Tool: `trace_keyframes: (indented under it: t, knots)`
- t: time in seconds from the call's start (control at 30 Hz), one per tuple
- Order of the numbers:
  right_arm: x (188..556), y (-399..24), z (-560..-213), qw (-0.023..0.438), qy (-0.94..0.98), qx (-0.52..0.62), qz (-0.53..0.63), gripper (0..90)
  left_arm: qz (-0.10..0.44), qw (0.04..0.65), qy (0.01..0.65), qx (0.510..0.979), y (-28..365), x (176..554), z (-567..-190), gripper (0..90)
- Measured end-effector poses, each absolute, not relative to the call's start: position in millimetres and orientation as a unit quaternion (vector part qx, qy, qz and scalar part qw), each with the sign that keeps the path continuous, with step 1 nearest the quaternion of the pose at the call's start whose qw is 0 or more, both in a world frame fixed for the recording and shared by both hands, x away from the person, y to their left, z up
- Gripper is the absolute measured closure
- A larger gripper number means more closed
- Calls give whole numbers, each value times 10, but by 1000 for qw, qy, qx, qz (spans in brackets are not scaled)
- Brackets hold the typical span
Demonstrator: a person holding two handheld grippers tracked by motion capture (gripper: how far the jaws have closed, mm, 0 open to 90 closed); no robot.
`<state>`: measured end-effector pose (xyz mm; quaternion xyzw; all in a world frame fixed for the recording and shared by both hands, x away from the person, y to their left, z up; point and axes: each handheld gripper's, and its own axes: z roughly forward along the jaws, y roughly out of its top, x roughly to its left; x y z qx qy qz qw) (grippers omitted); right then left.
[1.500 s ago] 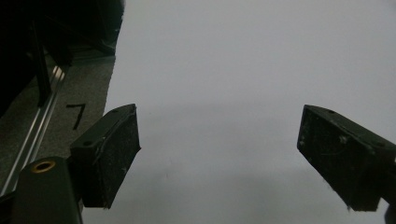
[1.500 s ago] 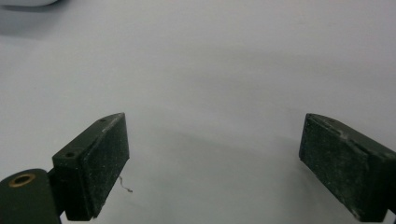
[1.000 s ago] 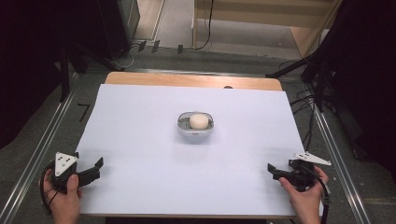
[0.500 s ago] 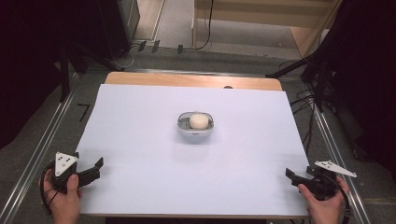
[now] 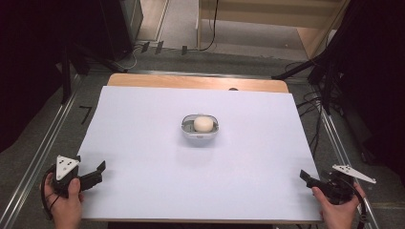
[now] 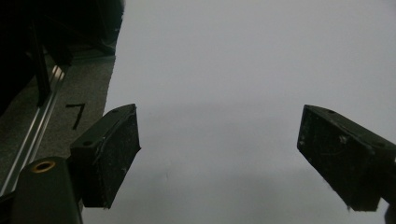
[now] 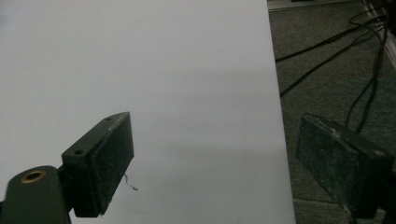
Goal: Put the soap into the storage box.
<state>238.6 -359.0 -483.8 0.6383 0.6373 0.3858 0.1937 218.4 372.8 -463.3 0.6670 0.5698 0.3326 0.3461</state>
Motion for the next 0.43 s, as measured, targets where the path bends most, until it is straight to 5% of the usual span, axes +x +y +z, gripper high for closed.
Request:
trace_keyframes:
  t: [0.43]
  knots:
    - [2388,-3537,-4884,200,637,636,386,128,330,344,570,669,3725,2192,-4634,139]
